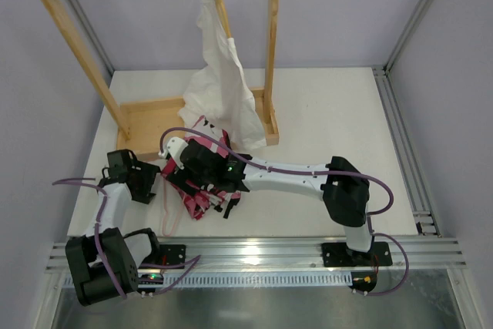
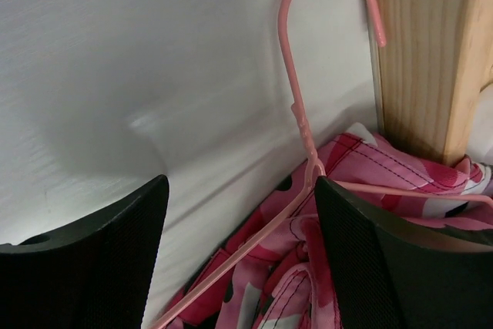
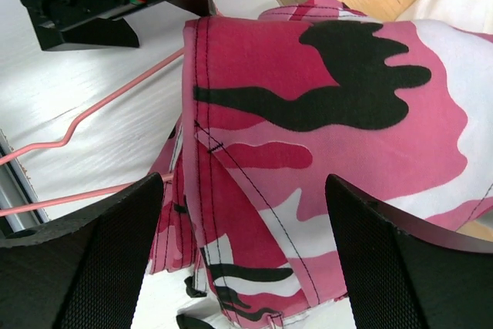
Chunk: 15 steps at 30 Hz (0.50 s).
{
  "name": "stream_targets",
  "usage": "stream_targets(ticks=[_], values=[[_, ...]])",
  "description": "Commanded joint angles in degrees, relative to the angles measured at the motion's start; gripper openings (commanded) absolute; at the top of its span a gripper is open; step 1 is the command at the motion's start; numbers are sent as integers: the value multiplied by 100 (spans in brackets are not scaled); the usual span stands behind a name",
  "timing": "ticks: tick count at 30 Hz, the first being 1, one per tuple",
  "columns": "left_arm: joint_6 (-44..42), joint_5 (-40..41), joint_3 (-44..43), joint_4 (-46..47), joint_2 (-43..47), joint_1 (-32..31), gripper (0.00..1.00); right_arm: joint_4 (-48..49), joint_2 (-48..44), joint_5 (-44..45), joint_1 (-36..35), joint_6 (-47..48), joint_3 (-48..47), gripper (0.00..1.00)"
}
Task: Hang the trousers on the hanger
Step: Hang the hanger with trousers onto the clothesline
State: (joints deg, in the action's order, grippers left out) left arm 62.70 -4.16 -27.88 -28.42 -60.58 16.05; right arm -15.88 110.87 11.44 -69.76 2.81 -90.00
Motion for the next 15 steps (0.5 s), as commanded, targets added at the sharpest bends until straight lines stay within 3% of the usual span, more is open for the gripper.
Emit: stream_targets(ticks=[1,8,15], values=[[313,-190,142,794,37,38,77,436,75,174,-64,220,-88,88],[717,-418,370,1610,-165,47,73,717,198,446,-73,176,157,88],[876,-831,485,2033,-657,38,56,902,286,561,-73,62,377,87]])
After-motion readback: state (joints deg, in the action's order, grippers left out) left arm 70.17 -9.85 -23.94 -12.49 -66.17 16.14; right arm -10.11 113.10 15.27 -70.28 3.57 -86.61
